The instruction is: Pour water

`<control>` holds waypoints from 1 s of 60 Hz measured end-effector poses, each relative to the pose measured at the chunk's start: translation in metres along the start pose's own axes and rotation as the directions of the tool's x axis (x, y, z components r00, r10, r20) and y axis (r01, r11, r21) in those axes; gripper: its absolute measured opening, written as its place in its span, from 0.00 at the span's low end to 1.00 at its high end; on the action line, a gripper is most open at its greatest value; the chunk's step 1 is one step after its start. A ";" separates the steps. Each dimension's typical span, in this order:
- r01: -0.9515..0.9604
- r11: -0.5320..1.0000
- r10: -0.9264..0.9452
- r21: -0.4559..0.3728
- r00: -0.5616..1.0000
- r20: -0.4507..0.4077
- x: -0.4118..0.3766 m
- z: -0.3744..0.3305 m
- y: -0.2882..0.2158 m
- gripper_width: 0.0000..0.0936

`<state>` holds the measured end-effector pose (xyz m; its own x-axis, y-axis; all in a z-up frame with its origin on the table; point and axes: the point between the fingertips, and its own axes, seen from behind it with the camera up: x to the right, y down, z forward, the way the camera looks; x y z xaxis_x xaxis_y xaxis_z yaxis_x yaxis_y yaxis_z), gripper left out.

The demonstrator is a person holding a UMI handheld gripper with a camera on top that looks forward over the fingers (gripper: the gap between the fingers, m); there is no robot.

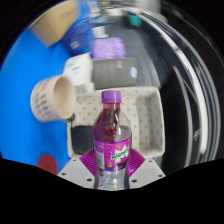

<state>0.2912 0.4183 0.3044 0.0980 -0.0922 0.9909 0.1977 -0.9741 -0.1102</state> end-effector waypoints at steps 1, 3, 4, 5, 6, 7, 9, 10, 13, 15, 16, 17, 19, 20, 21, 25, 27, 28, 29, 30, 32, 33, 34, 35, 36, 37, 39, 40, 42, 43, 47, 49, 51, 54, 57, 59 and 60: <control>-0.074 0.997 0.074 -0.001 0.997 0.014 -0.001 -0.002 0.002 0.37; -0.221 0.975 0.221 -0.006 0.975 0.040 -0.001 -0.007 0.006 0.37; -0.292 0.956 0.292 -0.009 0.955 0.049 0.000 -0.009 0.008 0.36; -0.362 0.932 0.362 -0.013 0.930 0.056 0.002 -0.011 0.009 0.37; -0.432 0.902 0.432 -0.014 0.900 0.057 0.002 -0.012 0.010 0.37; -0.492 0.870 0.492 -0.013 0.868 0.062 0.004 -0.014 0.011 0.37; -0.599 0.801 0.598 -0.004 0.798 0.075 0.009 -0.015 0.017 0.37; -0.649 0.761 0.647 -0.004 0.759 0.075 0.012 -0.016 0.020 0.37; -0.771 0.637 0.770 -0.017 0.634 0.072 0.014 -0.020 0.029 0.37; -0.833 0.553 0.832 -0.019 0.550 0.078 0.013 -0.019 0.037 0.37; -0.859 0.511 0.857 -0.021 0.509 0.078 0.013 -0.018 0.042 0.37; -0.881 0.472 0.880 -0.024 0.469 0.080 0.011 -0.019 0.045 0.37; -0.917 0.398 0.915 -0.038 0.394 0.090 0.006 -0.019 0.052 0.37; -0.931 0.363 0.929 -0.044 0.357 0.096 0.003 -0.018 0.054 0.37; -0.943 0.329 0.941 -0.049 0.323 0.100 0.000 -0.019 0.056 0.37; -0.974 0.217 0.971 -0.071 0.207 0.121 -0.015 -0.017 0.058 0.37; -0.980 0.180 0.977 -0.081 0.169 0.128 -0.022 -0.017 0.059 0.37; -0.983 0.165 0.980 -0.083 0.153 0.130 -0.025 -0.017 0.059 0.37; -0.985 0.153 0.981 -0.083 0.141 0.132 -0.028 -0.018 0.062 0.37; -0.987 0.142 0.982 -0.081 0.130 0.135 -0.030 -0.018 0.062 0.37; -0.989 0.126 0.983 -0.073 0.115 0.141 -0.038 -0.014 0.059 0.37; -0.990 0.122 0.983 -0.073 0.110 0.145 -0.041 -0.013 0.058 0.37; -0.990 0.121 0.983 -0.073 0.109 0.150 -0.045 -0.013 0.057 0.37; -0.990 0.120 0.982 -0.074 0.108 0.153 -0.048 -0.013 0.056 0.37; -0.990 0.119 0.982 -0.076 0.107 0.154 -0.052 -0.012 0.056 0.37; -0.989 0.121 0.982 -0.081 0.108 0.154 -0.053 -0.012 0.058 0.37; -0.991 0.120 0.982 -0.061 0.109 0.151 -0.057 -0.011 0.055 0.38; -0.991 0.122 0.982 -0.055 0.113 0.150 -0.057 -0.010 0.055 0.37; -0.991 0.118 0.984 -0.057 0.109 0.138 -0.056 -0.011 0.057 0.37; -0.992 0.108 0.986 -0.064 0.099 0.134 -0.057 -0.012 0.057 0.37; -0.993 0.098 0.988 -0.067 0.089 0.126 -0.057 -0.012 0.062 0.38; -0.993 0.091 0.989 -0.070 0.082 0.123 -0.057 -0.013 0.063 0.40; -0.994 0.082 0.990 -0.071 0.073 0.121 -0.057 -0.011 0.064 0.43; -0.995 0.070 0.990 -0.073 0.060 0.125 -0.057 -0.009 0.064 0.49; -0.995 0.056 0.990 -0.080 0.045 0.133 -0.057 -0.011 0.064 0.53; -0.995 0.050 0.990 -0.088 0.038 0.137 -0.058 -0.011 0.063 0.56; -0.994 0.046 0.990 -0.096 0.033 0.136 -0.059 -0.011 0.063 0.63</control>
<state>0.2876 0.3602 0.2397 0.3316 -0.9394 -0.0872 -0.1821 0.0270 -0.9829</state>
